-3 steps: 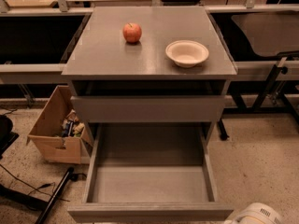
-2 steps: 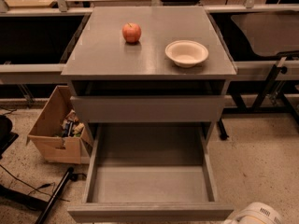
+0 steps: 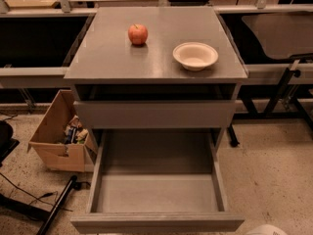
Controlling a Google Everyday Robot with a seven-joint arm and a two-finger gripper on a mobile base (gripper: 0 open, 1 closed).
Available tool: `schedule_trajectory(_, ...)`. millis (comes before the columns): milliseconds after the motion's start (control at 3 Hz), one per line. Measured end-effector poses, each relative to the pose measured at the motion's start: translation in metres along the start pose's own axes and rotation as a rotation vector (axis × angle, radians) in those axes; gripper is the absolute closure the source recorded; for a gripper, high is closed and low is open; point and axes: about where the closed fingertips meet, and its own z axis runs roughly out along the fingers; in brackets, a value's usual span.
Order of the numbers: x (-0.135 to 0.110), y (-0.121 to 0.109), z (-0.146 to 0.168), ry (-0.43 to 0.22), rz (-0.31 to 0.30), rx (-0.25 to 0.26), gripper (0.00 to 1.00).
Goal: Close middle drawer
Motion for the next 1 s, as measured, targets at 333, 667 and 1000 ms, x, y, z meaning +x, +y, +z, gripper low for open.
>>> schedule_trajectory(333,-0.007,-0.016,0.034,-0.053,-0.039,0.033,1.00)
schedule_trajectory(667,-0.022,-0.044,0.059,-0.106,-0.103,0.085,1.00)
schedule_trajectory(1000,-0.035,-0.063,0.070,-0.141,-0.143,0.113,1.00)
